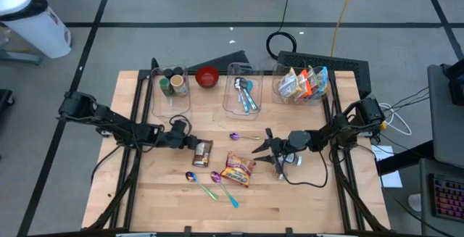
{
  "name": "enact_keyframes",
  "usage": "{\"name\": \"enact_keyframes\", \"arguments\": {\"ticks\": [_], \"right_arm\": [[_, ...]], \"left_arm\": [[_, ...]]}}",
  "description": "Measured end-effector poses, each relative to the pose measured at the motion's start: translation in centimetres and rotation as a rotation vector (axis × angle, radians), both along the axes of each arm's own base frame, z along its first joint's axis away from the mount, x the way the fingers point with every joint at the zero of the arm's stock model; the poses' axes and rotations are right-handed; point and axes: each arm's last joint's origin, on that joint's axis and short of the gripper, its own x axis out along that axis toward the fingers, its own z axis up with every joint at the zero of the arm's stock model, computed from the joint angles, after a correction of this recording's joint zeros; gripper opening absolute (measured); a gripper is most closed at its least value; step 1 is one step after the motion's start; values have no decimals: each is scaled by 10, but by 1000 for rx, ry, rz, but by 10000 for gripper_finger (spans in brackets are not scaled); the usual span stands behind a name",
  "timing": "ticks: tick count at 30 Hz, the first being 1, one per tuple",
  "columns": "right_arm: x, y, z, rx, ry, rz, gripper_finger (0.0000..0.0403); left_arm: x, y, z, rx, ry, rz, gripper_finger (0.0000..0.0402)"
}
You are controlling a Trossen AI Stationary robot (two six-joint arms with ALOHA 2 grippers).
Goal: Pick & Place Food Item
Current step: Put the orange seasoning pack into the left transparent bin
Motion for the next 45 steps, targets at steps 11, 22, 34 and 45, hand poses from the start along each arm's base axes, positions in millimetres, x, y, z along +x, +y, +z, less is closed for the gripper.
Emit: {"name": "enact_keyframes", "arguments": {"ticks": [11,22,34,45], "right_arm": [[0,0,0,2,0,0,125],[0,0,0,3,1,0,125],[0,0,0,3,1,0,125],[0,0,0,3,1,0,125]], "left_arm": [[15,-4,-16,-43,73,-19,183],[20,1,-15,-56,121,-94,53],[33,7,-6,17,136,-193,4],[62,5,22,131,108,-296,1]]}}
